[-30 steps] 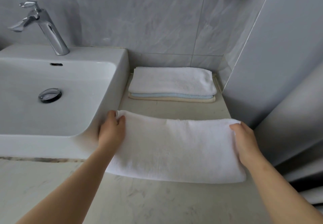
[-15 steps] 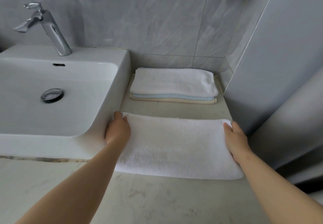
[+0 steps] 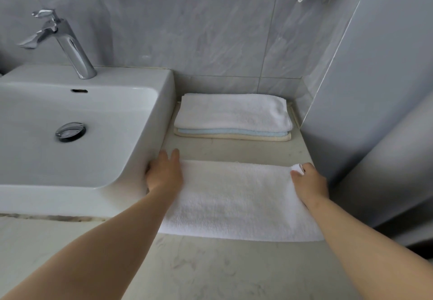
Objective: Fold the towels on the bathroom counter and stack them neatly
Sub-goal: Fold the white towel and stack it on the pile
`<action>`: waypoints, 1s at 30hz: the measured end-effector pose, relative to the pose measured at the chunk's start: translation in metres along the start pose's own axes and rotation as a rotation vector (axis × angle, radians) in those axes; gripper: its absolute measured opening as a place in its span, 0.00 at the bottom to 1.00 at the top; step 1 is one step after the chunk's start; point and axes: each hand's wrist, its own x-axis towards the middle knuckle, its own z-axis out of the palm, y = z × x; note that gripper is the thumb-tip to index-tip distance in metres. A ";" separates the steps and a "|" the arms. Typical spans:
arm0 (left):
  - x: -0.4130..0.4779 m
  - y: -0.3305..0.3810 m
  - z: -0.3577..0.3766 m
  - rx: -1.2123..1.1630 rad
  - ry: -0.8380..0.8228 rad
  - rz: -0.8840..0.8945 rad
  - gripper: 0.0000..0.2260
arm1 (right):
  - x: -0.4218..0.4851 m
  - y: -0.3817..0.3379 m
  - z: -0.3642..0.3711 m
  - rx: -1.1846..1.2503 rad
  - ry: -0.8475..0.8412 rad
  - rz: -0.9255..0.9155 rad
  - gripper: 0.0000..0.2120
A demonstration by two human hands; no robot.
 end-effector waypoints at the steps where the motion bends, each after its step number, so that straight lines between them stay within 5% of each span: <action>1: 0.001 0.003 -0.001 0.084 0.012 0.080 0.20 | 0.001 -0.001 0.000 -0.024 -0.015 0.009 0.10; 6: 0.002 0.027 0.009 -0.007 -0.010 0.363 0.16 | 0.006 -0.010 0.001 -0.253 -0.054 -0.012 0.17; 11: 0.005 0.031 0.013 -0.141 -0.054 0.304 0.15 | 0.015 0.001 0.008 -0.142 -0.083 -0.032 0.05; 16: 0.007 0.028 0.016 -0.201 -0.076 0.278 0.16 | 0.018 0.004 0.008 -0.160 -0.081 -0.033 0.03; 23: 0.004 0.030 0.022 -0.179 -0.020 0.274 0.13 | 0.013 0.001 0.007 -0.164 -0.070 -0.025 0.05; 26: -0.004 0.037 0.018 -0.175 0.033 0.289 0.18 | 0.001 -0.009 0.009 -0.219 0.086 -0.019 0.15; 28: -0.013 0.044 0.015 -0.204 0.071 0.339 0.24 | -0.015 -0.024 0.016 -0.199 0.256 -0.153 0.19; 30: -0.028 0.050 0.016 -0.244 0.062 0.378 0.24 | -0.032 -0.038 0.030 -0.224 0.227 -0.361 0.20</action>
